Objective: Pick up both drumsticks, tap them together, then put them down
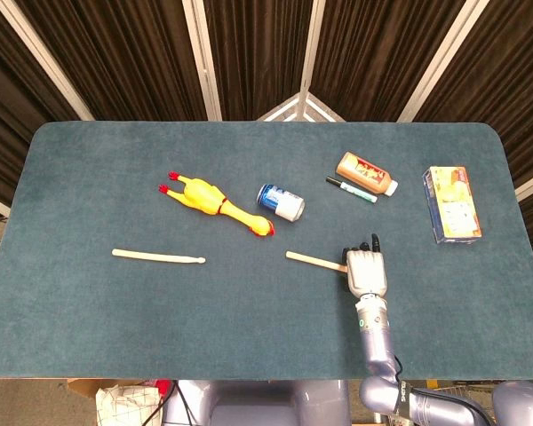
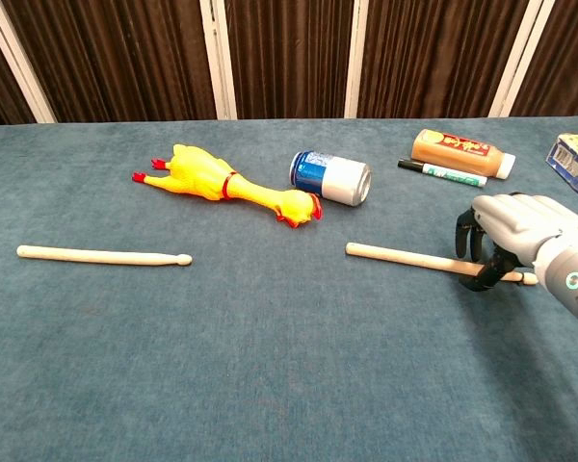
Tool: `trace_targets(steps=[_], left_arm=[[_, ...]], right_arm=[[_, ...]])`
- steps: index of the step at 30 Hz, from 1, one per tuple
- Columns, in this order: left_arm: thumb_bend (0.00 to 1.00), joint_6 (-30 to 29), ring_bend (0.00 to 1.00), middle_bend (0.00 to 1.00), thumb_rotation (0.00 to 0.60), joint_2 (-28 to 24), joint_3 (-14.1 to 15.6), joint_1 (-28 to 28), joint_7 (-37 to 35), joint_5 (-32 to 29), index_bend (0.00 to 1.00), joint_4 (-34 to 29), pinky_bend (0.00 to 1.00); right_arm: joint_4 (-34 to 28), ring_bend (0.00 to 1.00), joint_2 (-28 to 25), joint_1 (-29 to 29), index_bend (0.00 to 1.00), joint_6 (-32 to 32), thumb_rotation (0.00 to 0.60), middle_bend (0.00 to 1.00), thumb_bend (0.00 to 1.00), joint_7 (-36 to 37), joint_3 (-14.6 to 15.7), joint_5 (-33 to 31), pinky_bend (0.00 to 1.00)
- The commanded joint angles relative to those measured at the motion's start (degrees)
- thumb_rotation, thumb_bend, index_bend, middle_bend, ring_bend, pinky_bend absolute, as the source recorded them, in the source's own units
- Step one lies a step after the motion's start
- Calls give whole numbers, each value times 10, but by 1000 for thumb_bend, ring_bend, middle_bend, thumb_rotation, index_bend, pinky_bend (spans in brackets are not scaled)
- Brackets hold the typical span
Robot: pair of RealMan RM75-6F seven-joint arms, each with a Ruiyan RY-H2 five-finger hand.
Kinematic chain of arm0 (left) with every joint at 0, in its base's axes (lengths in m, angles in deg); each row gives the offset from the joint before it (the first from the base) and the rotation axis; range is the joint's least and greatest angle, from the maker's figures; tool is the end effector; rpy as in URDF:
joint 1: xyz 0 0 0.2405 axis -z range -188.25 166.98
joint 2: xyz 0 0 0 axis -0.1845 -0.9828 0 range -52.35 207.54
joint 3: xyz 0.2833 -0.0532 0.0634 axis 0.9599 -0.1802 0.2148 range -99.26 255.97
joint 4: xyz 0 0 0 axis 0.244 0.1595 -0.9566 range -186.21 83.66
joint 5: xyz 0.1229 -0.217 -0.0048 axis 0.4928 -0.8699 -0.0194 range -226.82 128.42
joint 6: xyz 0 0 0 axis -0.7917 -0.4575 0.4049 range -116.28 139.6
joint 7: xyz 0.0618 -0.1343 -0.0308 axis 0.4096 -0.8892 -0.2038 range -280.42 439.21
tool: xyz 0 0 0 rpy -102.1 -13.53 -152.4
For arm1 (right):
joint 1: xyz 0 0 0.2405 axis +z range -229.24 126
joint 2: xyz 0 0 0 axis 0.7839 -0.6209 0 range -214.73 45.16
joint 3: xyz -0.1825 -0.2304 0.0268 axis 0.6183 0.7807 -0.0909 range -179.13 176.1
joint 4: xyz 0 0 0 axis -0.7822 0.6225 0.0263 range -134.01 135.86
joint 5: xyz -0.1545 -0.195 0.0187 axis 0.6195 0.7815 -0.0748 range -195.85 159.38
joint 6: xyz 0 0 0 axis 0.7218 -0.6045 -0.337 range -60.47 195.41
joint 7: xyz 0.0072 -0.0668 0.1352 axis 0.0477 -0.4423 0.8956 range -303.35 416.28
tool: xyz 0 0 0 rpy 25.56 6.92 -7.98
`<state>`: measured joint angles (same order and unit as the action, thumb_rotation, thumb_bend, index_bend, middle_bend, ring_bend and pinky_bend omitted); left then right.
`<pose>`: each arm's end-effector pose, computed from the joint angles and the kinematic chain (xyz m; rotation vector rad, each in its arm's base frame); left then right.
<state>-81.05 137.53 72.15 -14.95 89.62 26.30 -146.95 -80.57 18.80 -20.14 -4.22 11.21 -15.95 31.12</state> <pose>-0.3931 0.1424 0.1983 -1.1105 -0.7848 -0.6402 -0.2173 -0.3384 -0.0979 1.5042 -0.9905 0.6263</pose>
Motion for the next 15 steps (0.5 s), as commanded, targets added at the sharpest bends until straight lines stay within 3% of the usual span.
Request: trace_targets(steps=[1,15], left_arm=[[296,0,0,21,600,0,0,0,0,0,80,0,0],[296,3,0,21,600,2,0,3,5,-3,80,0,0]], right_arm=[[7,264,4,6,522,-2,600,484,331,-4,0,4,0],[32,292,20,21,545,-6,600,506,354,-33,3,-3,0]])
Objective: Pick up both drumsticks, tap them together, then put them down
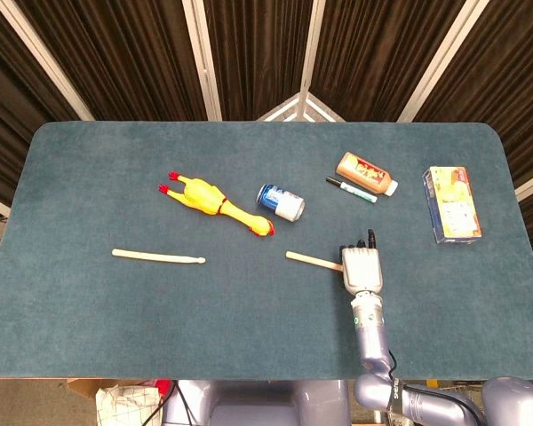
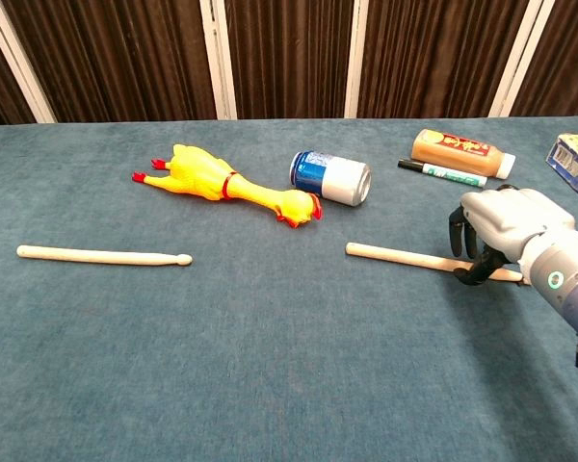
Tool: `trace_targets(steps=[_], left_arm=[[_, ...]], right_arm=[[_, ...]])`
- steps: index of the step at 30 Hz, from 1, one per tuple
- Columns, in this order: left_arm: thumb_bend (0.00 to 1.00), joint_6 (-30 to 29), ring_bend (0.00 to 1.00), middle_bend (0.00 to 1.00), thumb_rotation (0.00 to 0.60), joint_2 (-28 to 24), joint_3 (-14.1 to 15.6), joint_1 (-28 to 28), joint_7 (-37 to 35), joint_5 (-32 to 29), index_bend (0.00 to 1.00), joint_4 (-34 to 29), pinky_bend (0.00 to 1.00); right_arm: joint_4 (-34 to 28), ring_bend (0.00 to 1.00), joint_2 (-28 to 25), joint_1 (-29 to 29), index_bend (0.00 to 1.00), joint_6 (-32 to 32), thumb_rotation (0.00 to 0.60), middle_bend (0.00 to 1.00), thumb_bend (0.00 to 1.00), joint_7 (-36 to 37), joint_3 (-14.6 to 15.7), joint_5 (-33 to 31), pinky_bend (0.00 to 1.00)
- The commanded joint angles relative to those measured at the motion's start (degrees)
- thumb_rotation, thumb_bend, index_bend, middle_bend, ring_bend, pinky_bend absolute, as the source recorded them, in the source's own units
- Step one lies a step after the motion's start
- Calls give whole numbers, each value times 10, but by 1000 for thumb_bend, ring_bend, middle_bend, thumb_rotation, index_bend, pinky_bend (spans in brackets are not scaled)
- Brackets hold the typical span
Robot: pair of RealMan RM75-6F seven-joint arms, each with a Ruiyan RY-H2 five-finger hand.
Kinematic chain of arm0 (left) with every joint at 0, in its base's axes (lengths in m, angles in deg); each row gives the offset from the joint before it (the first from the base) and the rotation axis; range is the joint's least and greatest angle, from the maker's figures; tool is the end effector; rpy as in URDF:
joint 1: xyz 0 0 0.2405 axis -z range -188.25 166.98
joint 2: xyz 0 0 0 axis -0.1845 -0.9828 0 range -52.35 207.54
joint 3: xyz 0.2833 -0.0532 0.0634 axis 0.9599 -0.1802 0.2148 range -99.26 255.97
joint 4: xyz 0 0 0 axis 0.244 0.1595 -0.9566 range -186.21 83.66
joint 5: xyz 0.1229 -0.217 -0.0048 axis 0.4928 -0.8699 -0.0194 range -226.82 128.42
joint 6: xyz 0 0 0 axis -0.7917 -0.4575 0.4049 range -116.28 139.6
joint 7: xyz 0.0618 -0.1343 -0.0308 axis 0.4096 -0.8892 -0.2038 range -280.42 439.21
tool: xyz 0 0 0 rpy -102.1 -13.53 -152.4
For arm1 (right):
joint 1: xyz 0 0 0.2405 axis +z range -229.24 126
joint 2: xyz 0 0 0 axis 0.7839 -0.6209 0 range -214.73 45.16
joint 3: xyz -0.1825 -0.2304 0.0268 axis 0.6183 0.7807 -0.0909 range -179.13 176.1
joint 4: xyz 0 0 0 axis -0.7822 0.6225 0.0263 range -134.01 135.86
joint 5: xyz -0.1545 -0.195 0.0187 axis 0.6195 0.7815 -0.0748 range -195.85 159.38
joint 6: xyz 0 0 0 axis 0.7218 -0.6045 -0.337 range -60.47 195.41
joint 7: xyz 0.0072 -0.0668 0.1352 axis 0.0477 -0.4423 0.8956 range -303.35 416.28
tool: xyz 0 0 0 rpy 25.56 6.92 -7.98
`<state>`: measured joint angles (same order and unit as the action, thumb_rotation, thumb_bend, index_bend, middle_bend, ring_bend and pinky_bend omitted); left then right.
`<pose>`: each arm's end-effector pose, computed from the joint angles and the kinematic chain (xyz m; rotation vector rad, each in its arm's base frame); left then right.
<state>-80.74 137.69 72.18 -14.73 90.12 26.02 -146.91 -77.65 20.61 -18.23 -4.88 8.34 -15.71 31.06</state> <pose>-0.3936 0.1437 0.1968 -1.1137 -0.7859 -0.6319 -0.2117 -0.3458 -0.1052 1.5253 -0.9148 0.5926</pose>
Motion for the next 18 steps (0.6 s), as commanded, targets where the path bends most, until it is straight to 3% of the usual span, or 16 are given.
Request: trace_targets(steps=[1,18], left_arm=[[296,0,0,21,600,0,0,0,1,0,80,0,0],[296,6,0,21,600,1,2,3,6,-2,80,-1,0]], right_arm=[[4,292,2,3,545,1,600,507,355,-7,0,-4,0],[21,341,18,11,565,0,600,542,356,-22,6,-8,0]])
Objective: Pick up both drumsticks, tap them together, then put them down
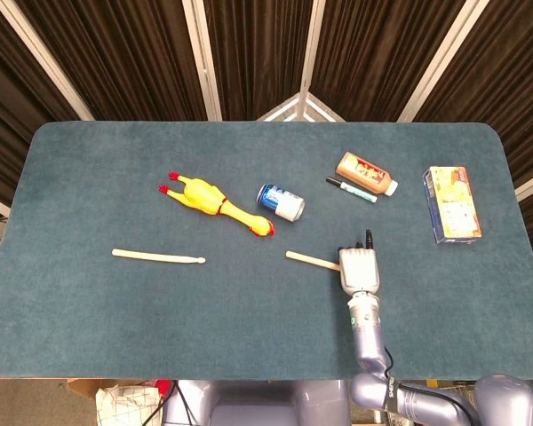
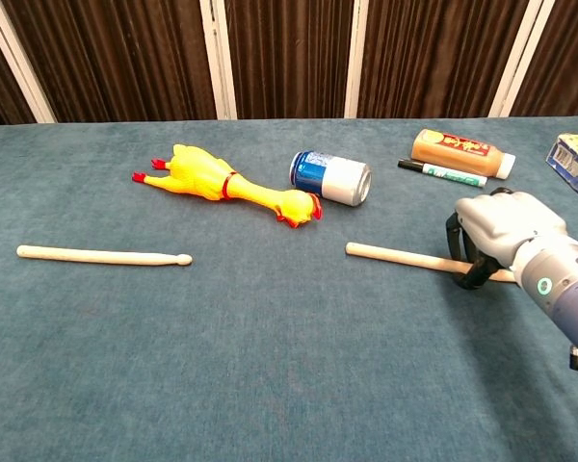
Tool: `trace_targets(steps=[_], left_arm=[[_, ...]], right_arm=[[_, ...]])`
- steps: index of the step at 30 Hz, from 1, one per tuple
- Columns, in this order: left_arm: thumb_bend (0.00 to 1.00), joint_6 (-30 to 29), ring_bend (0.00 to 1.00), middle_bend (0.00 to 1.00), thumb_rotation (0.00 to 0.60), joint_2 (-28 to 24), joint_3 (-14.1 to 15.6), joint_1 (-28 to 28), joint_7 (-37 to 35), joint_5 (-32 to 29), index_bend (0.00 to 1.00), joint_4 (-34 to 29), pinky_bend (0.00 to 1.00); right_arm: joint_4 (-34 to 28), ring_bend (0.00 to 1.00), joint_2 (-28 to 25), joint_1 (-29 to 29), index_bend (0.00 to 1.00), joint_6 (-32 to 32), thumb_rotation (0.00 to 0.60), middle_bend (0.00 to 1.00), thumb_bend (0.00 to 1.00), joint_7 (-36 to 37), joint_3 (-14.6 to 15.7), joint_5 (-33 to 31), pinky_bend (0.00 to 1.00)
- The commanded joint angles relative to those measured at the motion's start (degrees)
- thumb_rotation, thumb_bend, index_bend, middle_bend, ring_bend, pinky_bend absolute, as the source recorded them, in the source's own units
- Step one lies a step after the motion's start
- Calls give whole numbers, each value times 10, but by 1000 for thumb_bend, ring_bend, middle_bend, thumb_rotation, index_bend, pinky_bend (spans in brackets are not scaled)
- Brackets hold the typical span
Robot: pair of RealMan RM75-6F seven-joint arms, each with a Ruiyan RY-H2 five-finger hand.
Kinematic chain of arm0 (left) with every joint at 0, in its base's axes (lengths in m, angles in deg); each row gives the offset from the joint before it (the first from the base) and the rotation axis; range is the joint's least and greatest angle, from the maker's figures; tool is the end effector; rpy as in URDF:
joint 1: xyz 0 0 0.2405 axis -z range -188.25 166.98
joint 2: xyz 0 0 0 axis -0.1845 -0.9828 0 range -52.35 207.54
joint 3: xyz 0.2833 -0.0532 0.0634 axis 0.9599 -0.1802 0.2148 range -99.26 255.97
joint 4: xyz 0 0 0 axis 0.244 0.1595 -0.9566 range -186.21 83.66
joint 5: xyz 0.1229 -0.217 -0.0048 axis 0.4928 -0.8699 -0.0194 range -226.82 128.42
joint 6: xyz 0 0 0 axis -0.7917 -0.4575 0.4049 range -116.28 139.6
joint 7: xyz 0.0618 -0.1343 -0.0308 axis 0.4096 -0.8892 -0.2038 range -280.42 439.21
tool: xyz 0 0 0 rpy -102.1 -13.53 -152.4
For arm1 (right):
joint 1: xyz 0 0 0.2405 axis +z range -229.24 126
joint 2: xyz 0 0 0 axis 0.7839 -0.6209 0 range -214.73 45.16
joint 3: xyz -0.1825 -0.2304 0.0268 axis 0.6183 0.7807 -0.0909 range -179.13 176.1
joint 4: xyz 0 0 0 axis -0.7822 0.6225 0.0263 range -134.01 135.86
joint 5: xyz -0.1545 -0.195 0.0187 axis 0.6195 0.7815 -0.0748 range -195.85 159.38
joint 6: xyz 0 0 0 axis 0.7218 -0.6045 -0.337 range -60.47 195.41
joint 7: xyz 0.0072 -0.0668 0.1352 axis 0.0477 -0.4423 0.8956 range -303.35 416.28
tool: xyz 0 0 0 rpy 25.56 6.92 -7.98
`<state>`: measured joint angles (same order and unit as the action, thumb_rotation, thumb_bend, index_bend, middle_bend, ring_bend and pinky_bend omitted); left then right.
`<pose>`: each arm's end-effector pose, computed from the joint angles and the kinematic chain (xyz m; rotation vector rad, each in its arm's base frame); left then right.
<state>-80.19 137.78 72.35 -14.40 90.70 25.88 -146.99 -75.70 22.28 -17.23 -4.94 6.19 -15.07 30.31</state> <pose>-0.3936 0.1453 0.1944 -1.1239 -0.7897 -0.6228 -0.2092 -0.3456 -0.1155 1.5495 -0.8820 0.5548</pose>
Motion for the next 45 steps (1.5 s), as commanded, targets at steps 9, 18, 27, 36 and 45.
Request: trace_targets(steps=[9,18,27,36,45], left_arm=[[296,2,0,21,600,0,1,1,1,1,80,-1,0],[296,3,0,21,600,0,2,2,1,0,80,-1,0],[297,0,0,27,600,-2,3,3,-7,10,88,2,0],[301,-9,0,50,600,-1,3,7,-7,32,112,3,0],[310,42,0,115,600,-25,-3,43,20,32,158,3,0]], right_arm=[[8,374,7,4,588,-4,600,580,361,0,0,7,0],[6,392,5,3,614,-8,600,602,372,4,4,19,0],[-24,397,-17,-4,634,-7,600,615,454,21,15,44,0],[-74,420,-72,-16,656,5,600,630,456,99,33,111,0],[-140,436,-154,-35,668,-1,600,644,456,248,32,208,0]])
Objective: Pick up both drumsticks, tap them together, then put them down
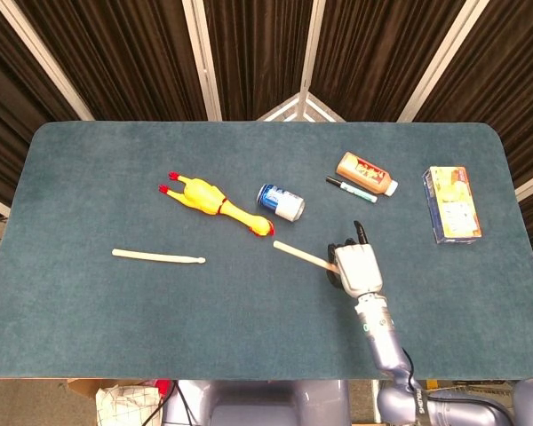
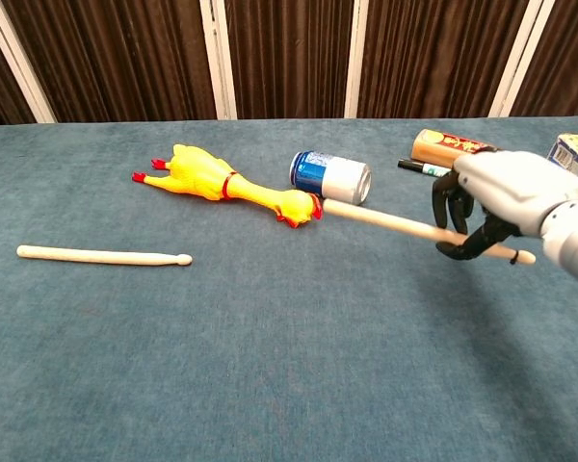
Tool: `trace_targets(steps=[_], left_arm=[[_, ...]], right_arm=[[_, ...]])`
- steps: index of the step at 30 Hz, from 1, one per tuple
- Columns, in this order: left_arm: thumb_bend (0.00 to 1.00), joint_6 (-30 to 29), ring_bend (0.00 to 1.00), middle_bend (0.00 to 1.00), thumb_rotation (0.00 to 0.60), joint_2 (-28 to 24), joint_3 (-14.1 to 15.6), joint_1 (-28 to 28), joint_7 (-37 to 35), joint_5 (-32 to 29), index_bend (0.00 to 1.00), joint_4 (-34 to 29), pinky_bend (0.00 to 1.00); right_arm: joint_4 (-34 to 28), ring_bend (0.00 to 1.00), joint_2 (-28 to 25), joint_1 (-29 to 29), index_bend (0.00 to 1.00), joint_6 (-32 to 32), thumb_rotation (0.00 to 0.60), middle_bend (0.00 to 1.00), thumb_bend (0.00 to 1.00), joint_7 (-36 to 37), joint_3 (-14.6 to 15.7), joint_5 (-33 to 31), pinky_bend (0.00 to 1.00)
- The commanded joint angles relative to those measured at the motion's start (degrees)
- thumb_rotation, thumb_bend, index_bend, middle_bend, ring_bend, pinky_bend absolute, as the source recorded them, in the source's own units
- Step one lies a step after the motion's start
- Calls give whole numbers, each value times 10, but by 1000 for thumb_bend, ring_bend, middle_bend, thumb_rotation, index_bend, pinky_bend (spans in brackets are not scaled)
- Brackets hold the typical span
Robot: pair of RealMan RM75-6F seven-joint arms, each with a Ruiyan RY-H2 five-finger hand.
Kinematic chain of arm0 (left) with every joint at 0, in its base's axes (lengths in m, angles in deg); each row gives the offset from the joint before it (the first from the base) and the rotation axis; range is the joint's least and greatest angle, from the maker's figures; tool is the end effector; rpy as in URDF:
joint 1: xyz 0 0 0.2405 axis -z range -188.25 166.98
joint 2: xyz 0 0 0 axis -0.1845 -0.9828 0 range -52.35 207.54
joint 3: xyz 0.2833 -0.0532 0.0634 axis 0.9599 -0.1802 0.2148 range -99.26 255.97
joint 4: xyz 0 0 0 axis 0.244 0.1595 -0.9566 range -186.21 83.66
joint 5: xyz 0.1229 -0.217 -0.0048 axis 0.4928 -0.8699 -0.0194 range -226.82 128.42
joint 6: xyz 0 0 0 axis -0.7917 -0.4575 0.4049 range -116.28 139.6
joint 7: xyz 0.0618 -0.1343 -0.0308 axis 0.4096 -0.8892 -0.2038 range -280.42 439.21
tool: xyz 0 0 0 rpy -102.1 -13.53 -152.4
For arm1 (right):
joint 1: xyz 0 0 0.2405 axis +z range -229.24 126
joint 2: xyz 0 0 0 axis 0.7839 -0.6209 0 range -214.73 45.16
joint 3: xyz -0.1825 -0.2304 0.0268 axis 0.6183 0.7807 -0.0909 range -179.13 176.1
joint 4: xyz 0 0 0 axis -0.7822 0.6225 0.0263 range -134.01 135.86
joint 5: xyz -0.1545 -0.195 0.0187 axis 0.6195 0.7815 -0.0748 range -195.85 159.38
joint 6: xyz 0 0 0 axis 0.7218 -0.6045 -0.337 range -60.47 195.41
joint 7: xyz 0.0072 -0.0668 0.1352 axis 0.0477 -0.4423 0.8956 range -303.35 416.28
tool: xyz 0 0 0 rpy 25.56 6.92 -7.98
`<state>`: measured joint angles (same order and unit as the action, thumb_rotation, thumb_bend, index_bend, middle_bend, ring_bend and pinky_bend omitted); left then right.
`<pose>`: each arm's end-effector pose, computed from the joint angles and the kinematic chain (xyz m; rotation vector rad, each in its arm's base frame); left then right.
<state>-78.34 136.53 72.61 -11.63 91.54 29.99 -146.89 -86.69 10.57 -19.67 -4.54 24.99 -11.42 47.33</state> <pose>-0.3802 0.1661 0.1936 -1.2357 -0.7340 -0.6583 -0.1939 -0.3322 -0.0591 1.6216 -0.8786 0.9289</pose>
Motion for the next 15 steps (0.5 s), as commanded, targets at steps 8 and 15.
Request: trace_targets(steps=[8,15], left_arm=[[311,129,0,129,600,-40,-25,78,42,-57,197,29,0],[311,225,0,177,600,-14,-37,142,15,-77,239,95,0]], right_arm=[[-81,437,-118,-23,669,-16,600,646,456,174,-36,78,0],[-100,437,-159,-22,672,-16,600,646,456,230,-65,88,0]])
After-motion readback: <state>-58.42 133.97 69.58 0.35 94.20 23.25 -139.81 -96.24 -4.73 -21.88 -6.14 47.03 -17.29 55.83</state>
